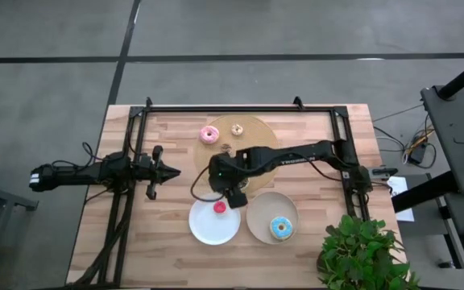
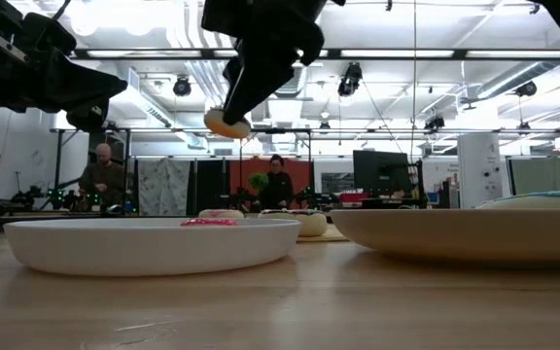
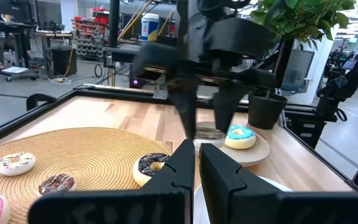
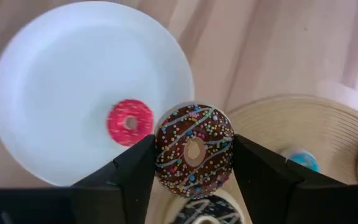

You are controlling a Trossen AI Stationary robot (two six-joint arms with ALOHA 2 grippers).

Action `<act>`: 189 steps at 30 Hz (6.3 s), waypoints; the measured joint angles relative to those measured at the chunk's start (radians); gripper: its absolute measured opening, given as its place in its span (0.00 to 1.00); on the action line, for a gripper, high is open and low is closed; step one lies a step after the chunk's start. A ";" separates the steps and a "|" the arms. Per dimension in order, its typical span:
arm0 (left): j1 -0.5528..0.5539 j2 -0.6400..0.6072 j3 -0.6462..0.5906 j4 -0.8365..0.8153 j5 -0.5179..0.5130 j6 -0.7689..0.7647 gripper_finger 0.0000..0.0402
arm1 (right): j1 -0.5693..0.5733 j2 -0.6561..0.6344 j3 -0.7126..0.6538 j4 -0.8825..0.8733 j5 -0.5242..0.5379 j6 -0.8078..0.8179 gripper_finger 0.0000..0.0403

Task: Pick & Place donuts
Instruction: Put the right small brown donut on the white plate, then put the small white donut on the white plate

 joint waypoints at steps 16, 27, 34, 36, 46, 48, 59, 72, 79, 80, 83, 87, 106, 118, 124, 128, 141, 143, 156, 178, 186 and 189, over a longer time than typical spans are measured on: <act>0.000 0.000 0.000 0.000 0.000 0.000 0.00 | 0.123 0.000 -0.013 0.009 -0.001 -0.030 0.48; 0.000 0.000 0.000 0.000 0.000 0.000 0.00 | 0.183 0.000 -0.140 0.039 -0.001 -0.059 0.48; 0.000 0.000 0.000 0.000 0.000 0.000 0.00 | 0.183 0.000 -0.182 0.066 -0.001 -0.056 0.48; 0.000 0.000 0.000 0.000 0.000 0.000 0.00 | 0.183 0.000 -0.186 0.068 -0.001 -0.058 0.48; 0.000 0.000 0.000 0.000 0.000 0.000 0.00 | 0.182 0.000 -0.193 0.141 -0.002 -0.060 0.48; 0.000 0.000 0.000 0.000 0.000 0.000 0.00 | 0.182 0.000 -0.194 0.150 -0.003 -0.060 0.48; 0.000 0.000 0.000 0.000 0.000 0.000 0.00 | 0.182 0.051 -0.193 0.159 -0.005 -0.030 0.48; 0.000 0.000 0.000 0.000 0.000 0.000 0.00 | 0.177 0.051 -0.213 0.188 -0.009 -0.026 0.48; 0.000 0.000 0.000 0.000 0.000 0.000 0.00 | 0.168 0.051 -0.233 0.206 -0.009 -0.026 0.48; 0.000 0.000 0.000 0.000 0.000 0.000 0.00 | 0.168 0.051 -0.238 0.207 -0.009 -0.026 0.48; 0.000 0.000 0.000 0.000 0.000 0.000 0.00 | 0.167 0.051 -0.256 0.219 -0.009 -0.026 0.48; 0.000 0.000 0.000 0.000 0.000 0.000 0.00 | 0.165 0.051 -0.261 0.225 -0.009 -0.026 0.48; 0.000 0.000 0.000 0.000 0.000 0.000 0.00 | 0.159 0.051 -0.267 0.237 -0.057 -0.026 0.48; 0.000 0.000 0.000 0.000 0.000 0.000 0.00 | 0.159 0.051 -0.267 0.238 -0.056 -0.026 0.48; 0.000 0.000 0.000 0.000 0.000 0.000 0.00 | 0.159 0.051 -0.267 0.238 -0.057 -0.027 0.48; 0.000 0.000 0.000 0.000 0.000 0.000 0.00 | 0.159 0.051 -0.267 0.238 -0.057 -0.027 0.48; 0.000 0.000 0.000 0.000 0.000 0.000 0.00 | 0.159 0.051 -0.280 0.238 -0.062 -0.029 0.49; 0.000 0.000 0.000 0.000 0.000 0.000 0.00 | 0.159 0.051 -0.280 0.238 -0.062 -0.029 0.52; 0.000 0.000 0.000 0.000 0.000 0.000 0.00 | 0.159 0.051 -0.280 0.239 -0.061 -0.026 0.68; 0.000 0.000 0.000 0.000 0.000 0.000 0.00 | 0.139 -0.054 -0.215 0.134 -0.053 0.004 0.64; 0.000 0.000 0.000 0.000 0.000 0.000 0.00 | 0.061 -0.097 -0.272 0.139 -0.050 0.067 0.63; 0.000 0.000 0.000 -0.001 0.000 0.000 0.00 | 0.035 -0.115 -0.298 0.140 -0.051 0.079 0.64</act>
